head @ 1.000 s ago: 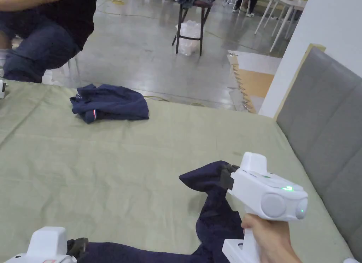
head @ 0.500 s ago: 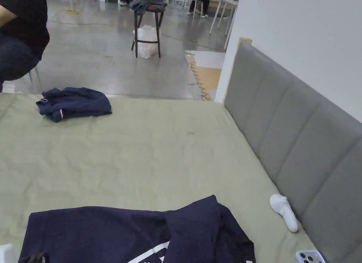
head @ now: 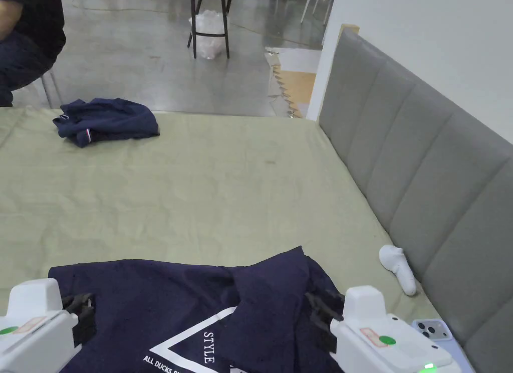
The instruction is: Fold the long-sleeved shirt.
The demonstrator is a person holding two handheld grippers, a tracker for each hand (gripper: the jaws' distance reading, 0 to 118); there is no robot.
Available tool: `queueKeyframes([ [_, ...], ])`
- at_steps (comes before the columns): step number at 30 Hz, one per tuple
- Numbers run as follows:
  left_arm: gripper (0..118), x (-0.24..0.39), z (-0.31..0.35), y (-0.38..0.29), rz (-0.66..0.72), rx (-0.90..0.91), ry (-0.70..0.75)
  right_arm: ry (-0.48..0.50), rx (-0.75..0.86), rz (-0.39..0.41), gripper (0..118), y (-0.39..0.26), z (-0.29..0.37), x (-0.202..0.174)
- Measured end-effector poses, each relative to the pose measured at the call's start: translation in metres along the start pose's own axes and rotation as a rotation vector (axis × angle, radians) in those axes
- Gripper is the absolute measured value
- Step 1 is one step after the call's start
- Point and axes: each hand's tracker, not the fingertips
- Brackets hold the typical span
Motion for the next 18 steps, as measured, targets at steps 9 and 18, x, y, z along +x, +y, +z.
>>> queueKeyframes([
  [9, 5, -0.005, -0.055, 0.028, -0.001, -0.009, 0.012, 0.005, -0.185, -0.023, 118, 0.054, -0.148, 0.062],
  [18, 8, -0.043, -0.099, 0.021, 0.094, -0.118, 0.019, 0.09, -0.601, -0.155, 96, 0.049, -0.269, 0.092],
])
